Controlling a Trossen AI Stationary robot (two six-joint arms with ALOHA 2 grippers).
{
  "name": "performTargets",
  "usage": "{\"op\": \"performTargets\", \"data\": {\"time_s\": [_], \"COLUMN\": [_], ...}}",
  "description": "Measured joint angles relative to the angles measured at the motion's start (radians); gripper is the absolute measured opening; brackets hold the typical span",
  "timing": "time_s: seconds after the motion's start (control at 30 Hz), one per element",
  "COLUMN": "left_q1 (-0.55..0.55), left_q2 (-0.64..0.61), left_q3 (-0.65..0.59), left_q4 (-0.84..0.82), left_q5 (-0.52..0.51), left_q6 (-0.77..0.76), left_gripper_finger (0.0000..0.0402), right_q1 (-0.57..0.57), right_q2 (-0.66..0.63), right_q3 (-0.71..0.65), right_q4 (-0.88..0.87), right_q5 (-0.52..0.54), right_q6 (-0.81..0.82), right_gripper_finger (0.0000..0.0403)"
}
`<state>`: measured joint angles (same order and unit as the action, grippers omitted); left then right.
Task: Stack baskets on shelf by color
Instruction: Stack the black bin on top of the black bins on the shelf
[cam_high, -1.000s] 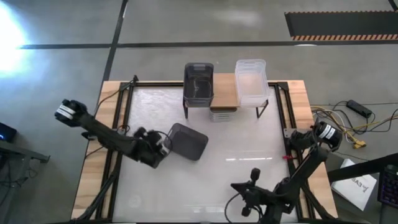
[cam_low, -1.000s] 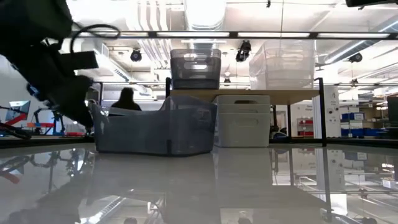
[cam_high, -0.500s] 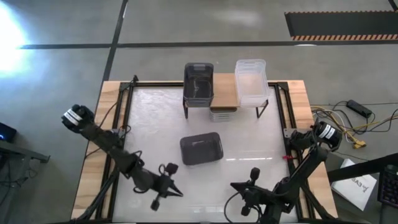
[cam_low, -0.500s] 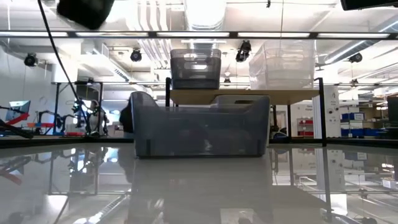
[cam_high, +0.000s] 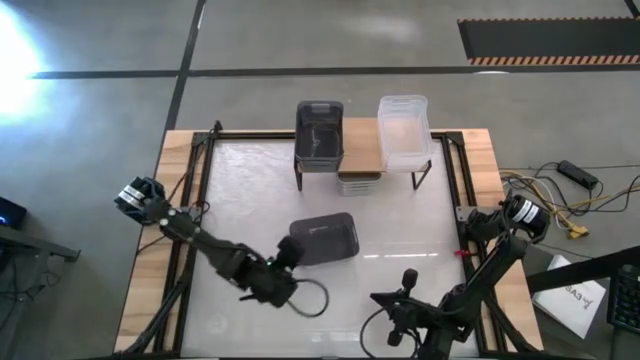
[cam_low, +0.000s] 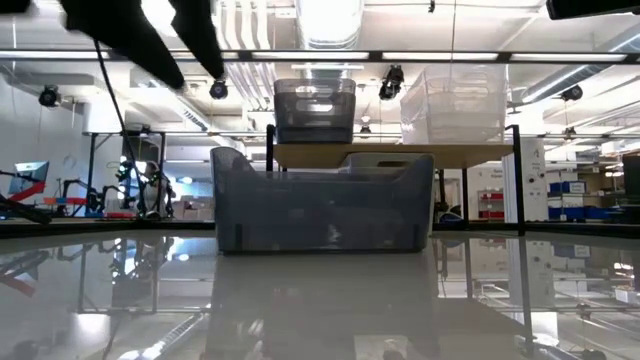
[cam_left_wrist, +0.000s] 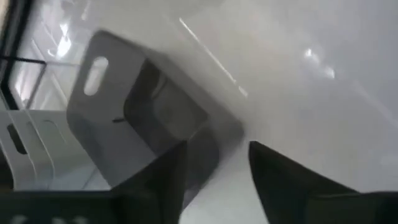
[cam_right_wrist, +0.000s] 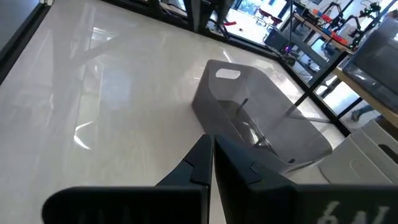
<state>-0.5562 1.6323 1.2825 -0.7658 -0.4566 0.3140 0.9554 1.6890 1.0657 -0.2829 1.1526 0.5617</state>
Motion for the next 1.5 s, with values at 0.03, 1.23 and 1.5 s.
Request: {"op": "performTargets", "data": {"time_s": [0.03, 1.23, 1.5], "left_q1": [0.022, 0.093, 0.087], "left_q2": [0.01, 0.166, 0.166], "left_q3": [-0.004, 0.329, 0.634], "left_q4": [0.001, -0.191, -0.294], "left_q5": [0.008, 0.275, 0.083], "left_q6": [0.03, -0.148, -0.145], "left_gripper_finger": [0.0163, 0.0, 0.0], "right_q1": [0.0, 0.0, 0.0], "right_q2": [0.0, 0.0, 0.0], "right_q3": [0.0, -0.059, -0.059], "right_q4": [0.0, 0.011, 0.011], "right_q5": [0.0, 0.0, -0.001], "right_q6": [0.006, 0.186, 0.186], "right_gripper_finger": [0.0009, 0.0009, 0.0009]}}
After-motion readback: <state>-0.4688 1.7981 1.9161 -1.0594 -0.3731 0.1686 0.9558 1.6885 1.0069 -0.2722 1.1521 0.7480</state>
